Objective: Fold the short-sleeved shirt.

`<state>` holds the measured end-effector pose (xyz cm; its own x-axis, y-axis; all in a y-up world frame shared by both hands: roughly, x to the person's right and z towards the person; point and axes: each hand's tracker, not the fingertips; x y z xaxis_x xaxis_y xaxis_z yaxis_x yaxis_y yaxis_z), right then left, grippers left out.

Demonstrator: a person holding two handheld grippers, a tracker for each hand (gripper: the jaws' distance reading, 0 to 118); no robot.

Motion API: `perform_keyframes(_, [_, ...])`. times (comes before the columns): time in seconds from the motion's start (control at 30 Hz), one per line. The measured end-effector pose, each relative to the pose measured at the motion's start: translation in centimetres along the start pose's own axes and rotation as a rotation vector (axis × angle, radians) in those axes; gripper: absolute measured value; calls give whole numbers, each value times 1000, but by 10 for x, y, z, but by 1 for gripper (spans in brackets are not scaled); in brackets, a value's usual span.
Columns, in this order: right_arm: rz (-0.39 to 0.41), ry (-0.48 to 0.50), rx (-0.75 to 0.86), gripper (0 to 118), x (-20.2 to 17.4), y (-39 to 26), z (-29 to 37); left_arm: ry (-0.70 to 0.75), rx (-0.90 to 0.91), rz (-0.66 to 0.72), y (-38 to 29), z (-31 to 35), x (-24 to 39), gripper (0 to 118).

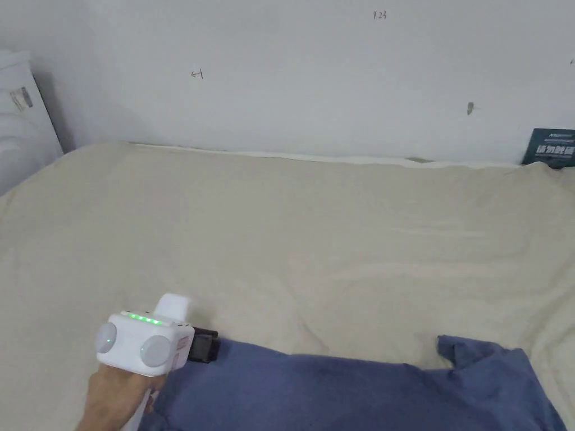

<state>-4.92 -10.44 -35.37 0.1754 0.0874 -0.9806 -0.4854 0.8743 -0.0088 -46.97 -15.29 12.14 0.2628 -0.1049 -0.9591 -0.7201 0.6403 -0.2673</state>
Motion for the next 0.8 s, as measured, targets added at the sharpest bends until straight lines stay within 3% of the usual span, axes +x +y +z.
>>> perform_keyframes(0.1, [15,-19,-19,0,7,0,-5,-9,-32,-26,-1,-27,1,117])
perform_keyframes(0.13, [18,-20,-24,1,9,0,-7,-9,-46,-34,-3,-35,0,108])
perform_keyframes(0.17, [19,-23,-30,1,10,1,-10,-98,-130,-20,-9,-37,-3,91])
perform_keyframes(0.2, [18,-25,-35,0,11,1,-14,-66,-65,2,-10,-32,-2,88])
perform_keyframes(0.23, [15,-26,-38,0,12,3,-18,-92,-55,22,-9,-25,-8,78])
perform_keyframes(0.27, [6,-17,-46,1,14,6,-25,-89,-54,57,-10,-22,-11,62])
perform_keyframes(0.3, [-1,-8,-46,1,15,10,-33,-76,-22,68,-11,-16,-15,13])
perform_keyframes(0.33, [-2,-8,-42,1,17,15,-42,-111,-15,87,-12,-13,-19,3])
perform_keyframes(0.37, [0,-7,-36,1,18,24,-54,-163,8,130,-10,13,-12,3])
perform_keyframes(0.4, [4,5,-28,13,21,34,-68,-169,34,140,-12,21,-12,3])
perform_keyframes(0.43, [4,28,-30,39,25,44,-83,-158,52,121,-14,28,-10,3])
perform_keyframes(0.5, [-16,47,-135,112,34,70,-130,-135,90,91,-20,30,-9,3])
perform_keyframes(0.53, [-8,28,-159,116,36,83,-150,-141,100,91,-22,32,-10,3])
perform_keyframes(0.73, [9,76,-310,115,59,133,-283,-177,139,108,-24,74,0,3])
perform_keyframes(0.8, [25,93,-399,108,63,132,-323,-177,135,128,-28,62,-10,3])
